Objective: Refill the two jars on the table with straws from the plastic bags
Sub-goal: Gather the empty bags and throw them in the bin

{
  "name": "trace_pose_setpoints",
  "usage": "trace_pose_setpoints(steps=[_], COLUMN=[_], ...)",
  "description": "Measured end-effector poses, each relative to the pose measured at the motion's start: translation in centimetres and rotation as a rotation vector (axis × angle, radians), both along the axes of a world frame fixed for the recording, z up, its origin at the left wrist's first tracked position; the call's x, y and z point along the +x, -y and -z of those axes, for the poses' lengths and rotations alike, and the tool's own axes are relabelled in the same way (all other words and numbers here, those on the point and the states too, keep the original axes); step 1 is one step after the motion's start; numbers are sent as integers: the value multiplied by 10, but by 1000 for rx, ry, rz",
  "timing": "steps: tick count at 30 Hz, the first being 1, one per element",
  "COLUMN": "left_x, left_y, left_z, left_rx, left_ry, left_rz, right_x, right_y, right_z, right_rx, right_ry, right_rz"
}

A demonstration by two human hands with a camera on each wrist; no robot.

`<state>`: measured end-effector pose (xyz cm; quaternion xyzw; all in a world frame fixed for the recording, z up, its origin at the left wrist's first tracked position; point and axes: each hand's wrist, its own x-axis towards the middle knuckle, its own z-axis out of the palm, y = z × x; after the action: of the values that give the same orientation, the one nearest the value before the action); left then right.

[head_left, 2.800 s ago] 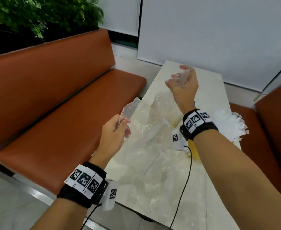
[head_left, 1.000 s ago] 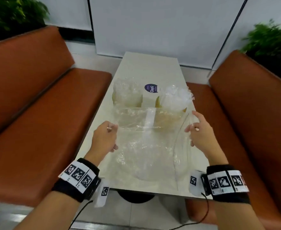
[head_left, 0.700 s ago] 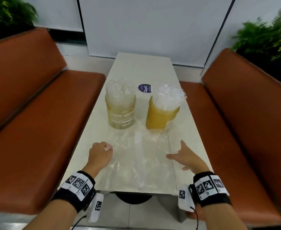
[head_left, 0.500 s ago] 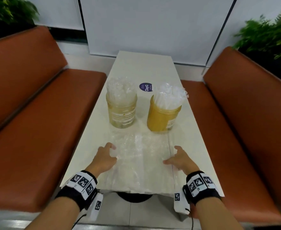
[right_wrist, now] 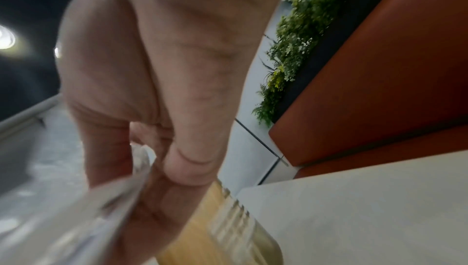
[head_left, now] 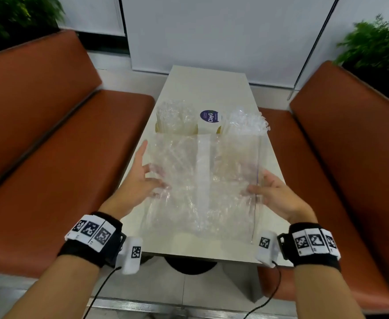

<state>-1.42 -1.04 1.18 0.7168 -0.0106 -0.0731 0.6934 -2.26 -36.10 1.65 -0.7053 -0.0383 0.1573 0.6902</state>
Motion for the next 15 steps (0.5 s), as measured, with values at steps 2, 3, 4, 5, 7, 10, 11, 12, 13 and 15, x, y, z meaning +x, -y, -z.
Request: trace_pose_setpoints(steps=[2,3,4,5,7,10,11,12,13,15], left_x=[1,1,1,1,1,-3,-3,-2,0,4], left_y=[-3,-3,-4,-6,-5,-7,-8,-9,-9,-1], left_z=[-7,-12,-16,-17,-23,-35,-37,-41,-45,-52], left_rx=[-44,-42,-23,-7,42,3,-23,-11,19,182], left_ry=[55,94,143,178,192,88,51,43,33,-21], left_rz=[0,-1,12,32,98,200,230,257,283,291], right_x=[2,4,5,8,12,12,13,15,16,21], right_y=[8,8,6,5,2,1,2,1,-1,-5], right_z=[-6,-9,-13,-15,-17,-21,-21,-22,-24,-24], right_rx=[63,74,74,53,-40,-165,-211,-255,-295,-392], right_ry=[60,102,151,188,219,262,281,301,326,359], right_rz=[37,42,50,47,81,106,119,131,119,72])
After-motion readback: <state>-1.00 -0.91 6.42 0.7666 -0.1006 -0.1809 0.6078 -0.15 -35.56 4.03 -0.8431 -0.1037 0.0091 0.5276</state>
